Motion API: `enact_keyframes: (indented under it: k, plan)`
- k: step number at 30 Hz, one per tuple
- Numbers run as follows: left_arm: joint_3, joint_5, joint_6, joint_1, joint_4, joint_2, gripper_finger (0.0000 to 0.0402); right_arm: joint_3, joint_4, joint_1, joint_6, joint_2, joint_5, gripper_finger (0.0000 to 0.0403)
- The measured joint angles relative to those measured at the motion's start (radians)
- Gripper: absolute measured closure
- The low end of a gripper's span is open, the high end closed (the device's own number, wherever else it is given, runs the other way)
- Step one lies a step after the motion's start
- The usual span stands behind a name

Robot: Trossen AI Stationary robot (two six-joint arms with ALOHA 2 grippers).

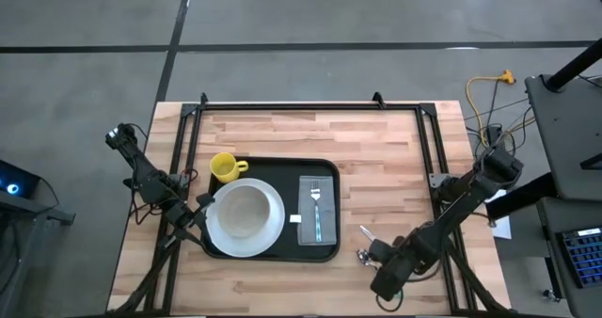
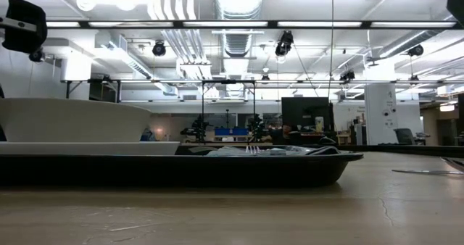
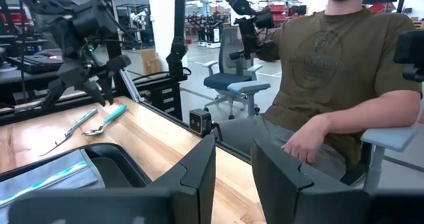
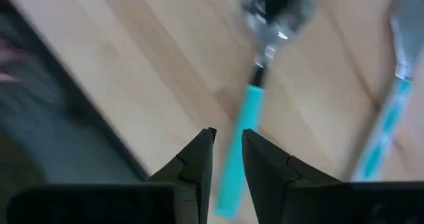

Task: Set up tray
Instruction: Put the blue spoon on the gray napkin to the right of the white plate

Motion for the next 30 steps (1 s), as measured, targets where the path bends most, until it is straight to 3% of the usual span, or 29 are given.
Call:
enact_keyframes:
  k: [5,9,20,30]
  plan:
    - [0.0,0.0,0.0,0.0,0.0,0.0,0.0322,0.069,-0.134,0.001,-0.009,0.058,-0.009,0.0335]
    - [0.0,0.0,0.0,0.0,0.0,0.0,0.0322,0.078,-0.139,0.001,-0.012,0.077,0.009,0.0332]
    - [0.0,0.0,0.0,0.0,0.0,0.0,0.0322,0.026,-0.066,0.001,0.002,0.077,0.012,0.0318]
    - [0.0,0.0,0.0,0.0,0.0,0.0,0.0322,-0.011,0.019,0.001,0.001,0.077,0.011,0.0333]
